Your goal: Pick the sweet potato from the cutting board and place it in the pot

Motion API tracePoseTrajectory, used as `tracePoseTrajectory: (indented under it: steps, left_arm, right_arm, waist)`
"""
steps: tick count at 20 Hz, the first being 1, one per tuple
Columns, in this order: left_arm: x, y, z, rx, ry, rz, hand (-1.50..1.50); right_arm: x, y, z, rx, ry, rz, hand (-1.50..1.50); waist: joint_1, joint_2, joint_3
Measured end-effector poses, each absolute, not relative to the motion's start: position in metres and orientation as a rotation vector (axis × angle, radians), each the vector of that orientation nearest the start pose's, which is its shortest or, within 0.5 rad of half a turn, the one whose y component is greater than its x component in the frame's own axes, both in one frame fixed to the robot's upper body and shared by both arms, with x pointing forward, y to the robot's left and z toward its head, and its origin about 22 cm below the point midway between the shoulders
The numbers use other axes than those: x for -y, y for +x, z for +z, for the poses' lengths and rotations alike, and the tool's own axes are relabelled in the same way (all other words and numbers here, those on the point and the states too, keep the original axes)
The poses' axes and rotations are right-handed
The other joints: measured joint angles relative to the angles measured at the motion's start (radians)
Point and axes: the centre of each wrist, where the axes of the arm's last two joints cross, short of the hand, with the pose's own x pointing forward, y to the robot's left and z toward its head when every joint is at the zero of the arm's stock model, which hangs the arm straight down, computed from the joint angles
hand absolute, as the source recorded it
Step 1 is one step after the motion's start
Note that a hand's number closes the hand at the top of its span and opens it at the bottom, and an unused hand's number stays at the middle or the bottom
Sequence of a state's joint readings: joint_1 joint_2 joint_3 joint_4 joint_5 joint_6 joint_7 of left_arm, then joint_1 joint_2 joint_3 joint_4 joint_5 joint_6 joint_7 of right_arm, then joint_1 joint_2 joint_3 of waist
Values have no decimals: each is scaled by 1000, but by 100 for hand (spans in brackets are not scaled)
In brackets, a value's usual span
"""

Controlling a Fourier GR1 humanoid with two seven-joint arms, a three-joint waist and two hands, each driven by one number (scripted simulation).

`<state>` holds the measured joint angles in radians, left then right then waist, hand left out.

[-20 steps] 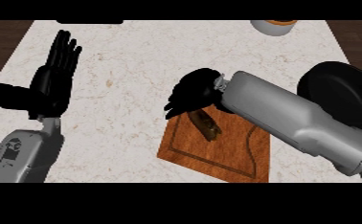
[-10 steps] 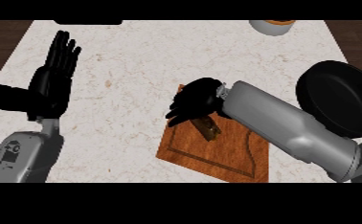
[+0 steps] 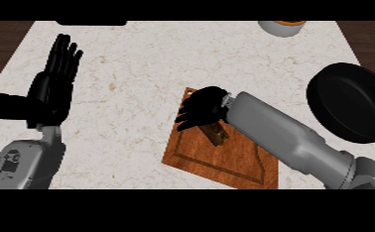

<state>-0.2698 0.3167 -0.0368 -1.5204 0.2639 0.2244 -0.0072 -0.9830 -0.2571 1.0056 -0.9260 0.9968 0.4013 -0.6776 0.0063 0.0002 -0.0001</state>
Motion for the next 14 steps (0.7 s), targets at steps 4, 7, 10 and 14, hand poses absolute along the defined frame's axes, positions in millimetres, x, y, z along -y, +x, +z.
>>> tracePoseTrajectory:
  steps: [4, 7, 10, 14]
  left_arm:
    - [-266, 301, 76, 1759, 107, 43, 0]
    - [-259, 302, 76, 1760, 101, 46, 0]
    - [-256, 305, 76, 1764, 104, 43, 0]
    - [-262, 306, 78, 1760, 105, 51, 0]
  right_arm:
    - [71, 364, 44, -1267, -23, -2986, -150]
    - [66, 362, 31, -1265, -48, -2984, -150]
    - [63, 361, 20, -1259, -64, -2988, -150]
    - [58, 358, 11, -1257, -70, -2974, 150]
  waist:
    - [1, 1, 0]
    - [1, 1, 0]
    - [1, 0, 0]
    - [1, -6, 1]
